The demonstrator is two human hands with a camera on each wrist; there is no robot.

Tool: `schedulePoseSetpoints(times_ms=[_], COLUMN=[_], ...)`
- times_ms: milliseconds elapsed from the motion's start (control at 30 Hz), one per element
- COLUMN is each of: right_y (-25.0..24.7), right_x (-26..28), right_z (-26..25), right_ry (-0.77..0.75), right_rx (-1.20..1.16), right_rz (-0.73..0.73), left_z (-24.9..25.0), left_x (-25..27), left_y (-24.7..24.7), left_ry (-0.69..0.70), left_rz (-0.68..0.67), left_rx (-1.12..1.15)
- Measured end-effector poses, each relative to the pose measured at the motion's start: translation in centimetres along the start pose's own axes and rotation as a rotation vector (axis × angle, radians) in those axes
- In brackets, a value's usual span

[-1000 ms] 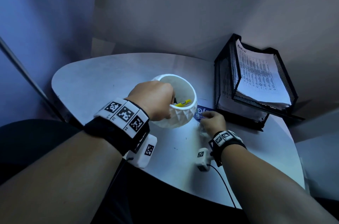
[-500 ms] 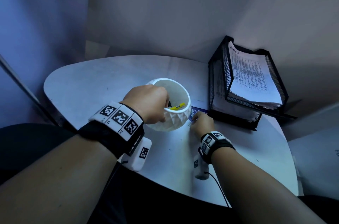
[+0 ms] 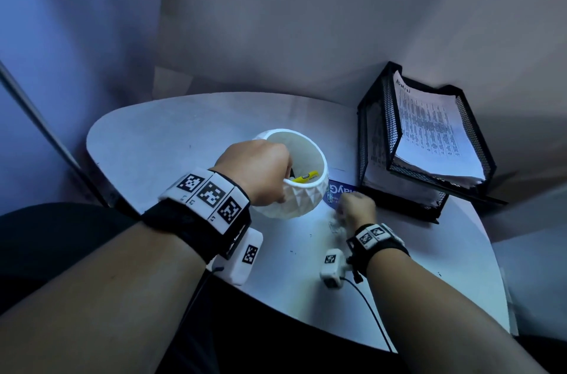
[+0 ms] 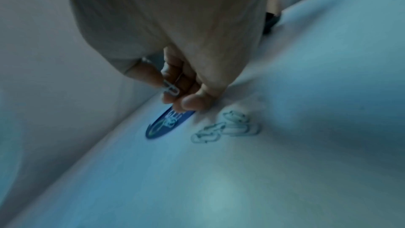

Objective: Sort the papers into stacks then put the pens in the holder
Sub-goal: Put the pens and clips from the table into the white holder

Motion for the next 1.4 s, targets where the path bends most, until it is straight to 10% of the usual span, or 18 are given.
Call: schedulePoseSetpoints(times_ms=[167,400,600,967,1233,1400], right_y=[-0.3,1.6,2.2,-1.5,-1.6,-0.2], right_x=[-1.3,-2.1,-2.3,1.6,6.9,10.2], right_z=[1.1,-0.3,-0.1,-2.7,-11.3,-14.6], right_ry=[0.244,-0.209,-0.202,0.178,-0.094,-0.415], right_rx=[-0.323,0.501,0.632,-0.487,-0.596,-0.187], right_rz=[-0.012,-0.047,-0.087,-0.243,-0.49,-0.578], left_z=[-0.1,0.2,0.2,0.2,0.9,1.1], left_x=[-0.1,-0.3,-0.4,-0.4,0.3,0.5], left_y=[0.0,0.4,0.6,0.9,1.0,1.1], left_ry=[-0.005,-0.006,0.004,0.004,0.022,0.032], left_rz=[0.007,-0.013,-0.017,-0.027,-0.04,-0.042], left_rx=[-0.002,-0.014,-0.042,-0.056,-0.092,-0.106])
Point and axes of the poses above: each hand's wrist, its own x-axis away from the middle knuckle, its own y-axis out of the palm, z = x × y, the point moved 5 cm from there along -x, towards the middle knuckle, and after that the axes turned 2 degrees about z, right-handed, at the moved point
